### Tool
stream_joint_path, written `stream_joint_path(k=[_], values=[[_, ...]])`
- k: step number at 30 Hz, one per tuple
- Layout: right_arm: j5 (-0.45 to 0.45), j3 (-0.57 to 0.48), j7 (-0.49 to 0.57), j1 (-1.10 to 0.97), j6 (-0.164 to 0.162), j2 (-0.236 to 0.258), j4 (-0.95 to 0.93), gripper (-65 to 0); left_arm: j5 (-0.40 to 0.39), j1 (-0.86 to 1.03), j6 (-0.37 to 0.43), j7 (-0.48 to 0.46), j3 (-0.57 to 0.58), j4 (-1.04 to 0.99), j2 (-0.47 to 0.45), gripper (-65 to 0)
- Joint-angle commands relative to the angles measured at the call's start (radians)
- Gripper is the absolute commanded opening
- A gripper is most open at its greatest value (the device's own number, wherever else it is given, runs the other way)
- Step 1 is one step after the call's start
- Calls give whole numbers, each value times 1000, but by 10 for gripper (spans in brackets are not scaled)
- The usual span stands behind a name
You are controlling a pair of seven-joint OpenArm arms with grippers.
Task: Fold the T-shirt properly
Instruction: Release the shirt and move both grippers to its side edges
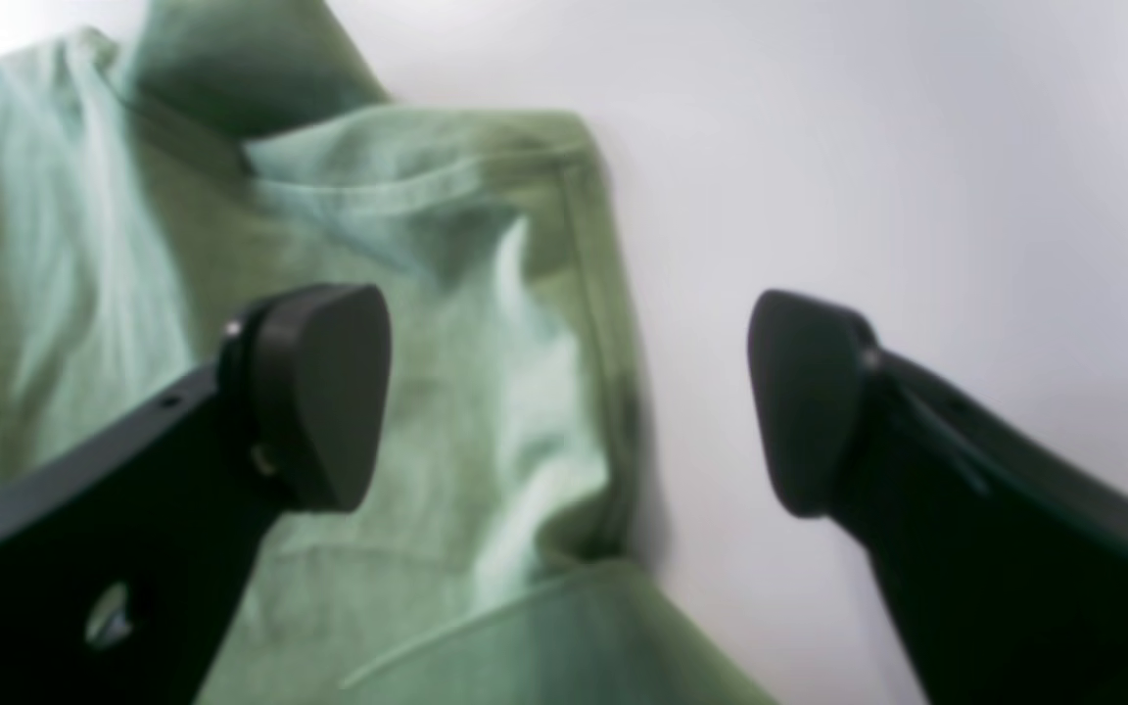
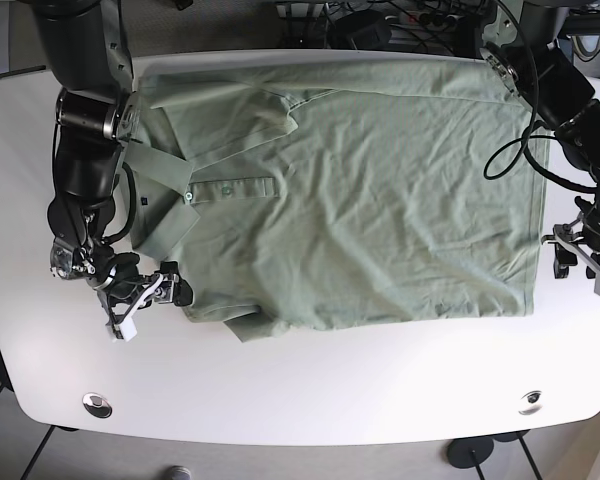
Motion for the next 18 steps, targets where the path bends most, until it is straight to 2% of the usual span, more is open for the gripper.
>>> stream_joint_path(k=[1,4,6,7,9,11,12,13,14,15,16,17,18], values=[[14,-28,43,30,8,22,-9,-117,-10,-22,6,-60,21,0,-27,-308],[14,-40,68,-2,6,20,-12,-117,-10,-19,7,-90,24,-1,-27,-308],[14,-41,71,-16,6,17,-12,-117,-10,-19,47,-92,26,-1,-27,-307],[19,-41,71,-21,6,8,-12,-119,-10,-19,73,-92,26,-1,-27,-307],[14,-41,71,-42,6,-13,-9,-127,-8,-22,175,-107,26,-23,-27,-307],[14,-43,66,-45,6,-21,-8,-211,-8,-22,269,-159,27,-58,-27,-306],[14,-43,66,-47,6,-32,-8,-312,-8,-22,329,-198,27,-87,-36,-303],[14,-43,66,-54,6,-35,-8,-371,-8,-22,356,-212,27,-116,-50,-287],[14,-43,65,-57,6,-38,-6,-422,-10,-33,383,-219,29,-170,-62,-239],[14,-43,66,-57,6,-38,-6,-449,-10,-69,398,-219,29,-227,-74,-183],[14,-43,66,-57,6,-38,-5,-479,-10,-88,399,-219,27,-271,-83,-154],[14,-43,68,-57,6,-38,-5,-560,-11,-111,398,-219,27,-342,-109,-143],[14,-43,68,-57,6,-38,-5,-614,-16,-122,396,-219,27,-394,-122,-143]])
